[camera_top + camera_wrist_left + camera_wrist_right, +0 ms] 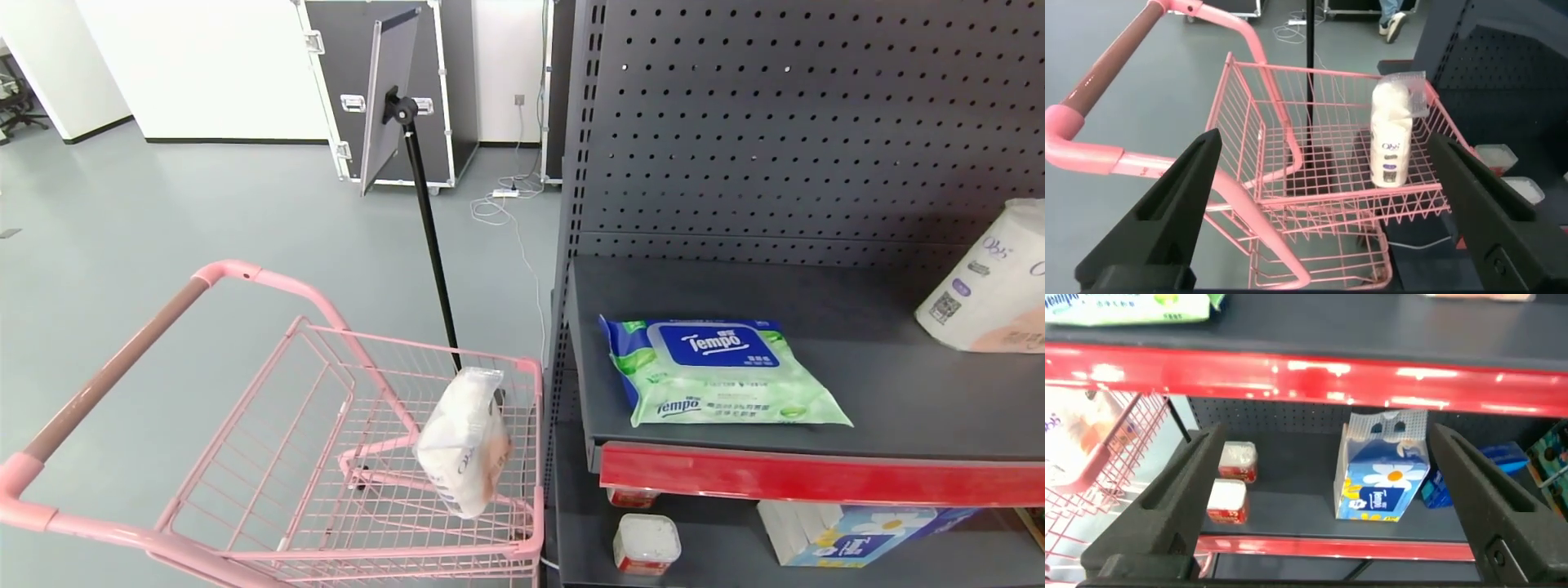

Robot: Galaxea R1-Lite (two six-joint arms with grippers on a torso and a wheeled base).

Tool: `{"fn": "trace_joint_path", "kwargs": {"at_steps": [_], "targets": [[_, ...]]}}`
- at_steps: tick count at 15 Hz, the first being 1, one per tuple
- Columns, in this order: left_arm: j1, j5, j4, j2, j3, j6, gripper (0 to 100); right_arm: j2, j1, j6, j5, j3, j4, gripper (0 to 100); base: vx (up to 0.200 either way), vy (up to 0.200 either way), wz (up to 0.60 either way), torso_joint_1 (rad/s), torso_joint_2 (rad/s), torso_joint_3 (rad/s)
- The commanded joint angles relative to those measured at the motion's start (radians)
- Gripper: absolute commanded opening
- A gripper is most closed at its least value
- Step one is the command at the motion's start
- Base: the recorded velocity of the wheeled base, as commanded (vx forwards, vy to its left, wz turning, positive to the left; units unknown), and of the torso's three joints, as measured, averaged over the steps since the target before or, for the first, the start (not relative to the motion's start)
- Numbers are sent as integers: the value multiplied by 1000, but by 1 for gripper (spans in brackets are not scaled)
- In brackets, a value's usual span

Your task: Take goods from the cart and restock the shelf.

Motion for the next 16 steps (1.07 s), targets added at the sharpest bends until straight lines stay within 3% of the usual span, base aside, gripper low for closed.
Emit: {"fn": "trace_joint_path", "kwargs": {"at_steps": [1,7,16], "targets": [[0,0,0,1,0,0,100,0,0,-1,0,0,0,100,0,0,0,-129,359,222],[0,0,0,1,-2,0,100,0,0,-2,0,0,0,100,0,0,0,-146,399,250],[0,-3,0,1,-2,4,100,0,0,-2,0,0,0,100,0,0,0,-162,517,351]]}}
